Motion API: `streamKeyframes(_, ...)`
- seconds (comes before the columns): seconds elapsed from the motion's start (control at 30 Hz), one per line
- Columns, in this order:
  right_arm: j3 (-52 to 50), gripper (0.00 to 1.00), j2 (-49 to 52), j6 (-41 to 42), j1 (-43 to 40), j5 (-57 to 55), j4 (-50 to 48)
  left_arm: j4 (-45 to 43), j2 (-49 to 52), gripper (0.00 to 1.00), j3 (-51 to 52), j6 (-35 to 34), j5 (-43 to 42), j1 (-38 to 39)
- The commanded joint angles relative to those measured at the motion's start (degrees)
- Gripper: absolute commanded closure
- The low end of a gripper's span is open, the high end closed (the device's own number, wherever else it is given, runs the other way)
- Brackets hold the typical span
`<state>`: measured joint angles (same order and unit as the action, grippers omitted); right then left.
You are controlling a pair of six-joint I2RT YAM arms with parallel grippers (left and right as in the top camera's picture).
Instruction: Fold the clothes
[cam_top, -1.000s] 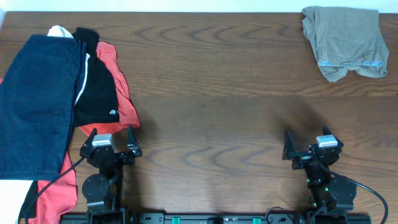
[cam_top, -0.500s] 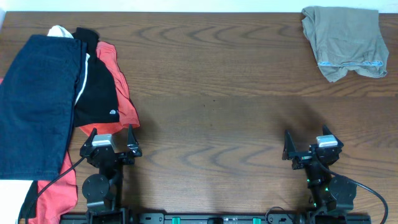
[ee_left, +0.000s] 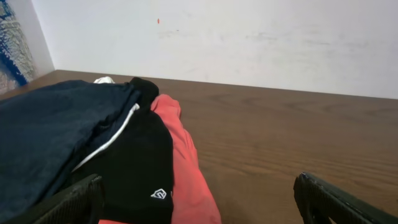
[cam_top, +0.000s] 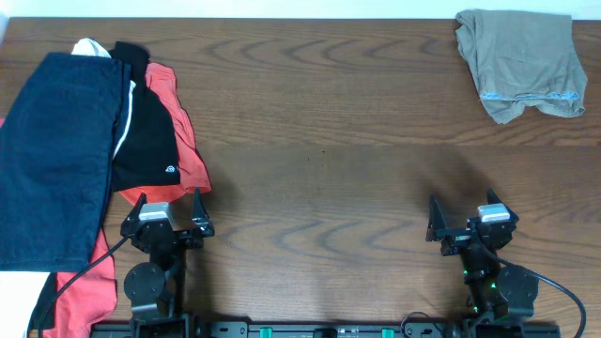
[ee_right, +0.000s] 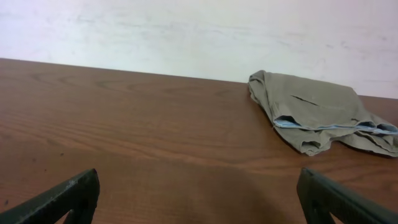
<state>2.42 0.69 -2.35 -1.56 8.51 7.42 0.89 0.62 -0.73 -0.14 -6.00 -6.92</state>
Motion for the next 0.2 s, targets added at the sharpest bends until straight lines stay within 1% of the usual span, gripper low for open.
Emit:
streamKeyframes(0.0, -0.4, 0.01, -0.4, -0.7, 0.8, -0.1, -0.2, 2.6, -0.4, 0.02, 0.5, 0.5, -0.9, 0.2)
streamKeyframes(0.17, -0.4, 0.01, -0.4, -0.7, 0.8, -0.1, -0.2, 2.6, -0.4, 0.02, 0.5, 0.5, -0.9, 0.2)
